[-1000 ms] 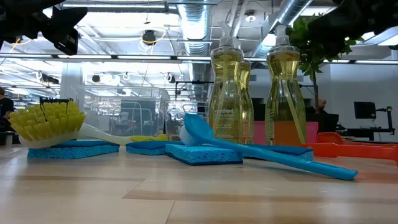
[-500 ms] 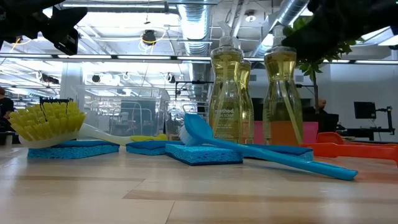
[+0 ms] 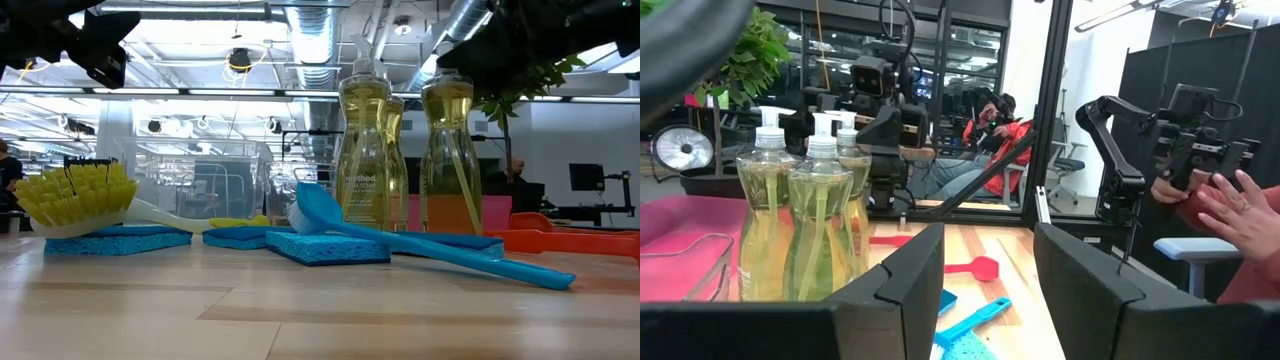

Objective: Pick & Place Kitchen Sink Supplies
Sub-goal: Put the soap dispenser into the red bin

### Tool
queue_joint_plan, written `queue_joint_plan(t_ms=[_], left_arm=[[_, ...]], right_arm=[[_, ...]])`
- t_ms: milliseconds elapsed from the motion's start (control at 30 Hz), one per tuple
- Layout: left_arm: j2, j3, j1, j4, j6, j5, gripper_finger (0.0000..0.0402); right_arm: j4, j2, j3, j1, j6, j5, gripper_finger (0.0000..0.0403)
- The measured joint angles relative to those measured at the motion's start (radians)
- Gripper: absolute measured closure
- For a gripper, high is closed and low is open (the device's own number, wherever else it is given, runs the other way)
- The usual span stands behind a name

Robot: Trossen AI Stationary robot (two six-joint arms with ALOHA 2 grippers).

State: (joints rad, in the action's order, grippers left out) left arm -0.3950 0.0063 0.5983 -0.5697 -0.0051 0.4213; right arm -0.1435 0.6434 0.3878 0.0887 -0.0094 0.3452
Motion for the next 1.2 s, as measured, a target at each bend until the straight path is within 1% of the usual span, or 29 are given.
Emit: queue_joint_plan(t_ms=[267,433,567,800,900,1000,1133,1200], left_arm=[[0.0,0.0,0.0,0.0,0.0,0.0,0.0243],[0.0,0.0,0.0,0.0,0.0,0.0,0.0243],[0.0,0.0,0.0,0.0,0.0,0.0,0.0243],[0.0,0.0,0.0,0.0,0.0,0.0,0.0243],[0.0,0.0,0.0,0.0,0.0,0.0,0.0243],[0.0,0.0,0.0,0.0,0.0,0.0,0.0243],[0.0,0.0,0.0,0.0,0.0,0.0,0.0243],[0.0,0.0,0.0,0.0,0.0,0.0,0.0243]], right_arm=[[-0.05,0.062,0.0,-0.023,0.009,-0.001,0.0136],[-0.083,0.091,0.0,-0.032,0.01,-0.001,0.0154],[-0.084,0.089,0.0,-0.032,0.01,-0.001,0.0187],[-0.085,0.088,0.0,-0.031,0.011,-0.001,0.027],[-0.084,0.088,0.0,-0.023,0.016,-0.004,0.0296],[-0.078,0.088,0.004,-0.015,0.014,-0.003,0.0297],[-0.052,0.089,0.031,0.002,0.015,0.0,0.0279],[-0.018,0.089,0.054,0.012,0.014,0.001,0.0277]])
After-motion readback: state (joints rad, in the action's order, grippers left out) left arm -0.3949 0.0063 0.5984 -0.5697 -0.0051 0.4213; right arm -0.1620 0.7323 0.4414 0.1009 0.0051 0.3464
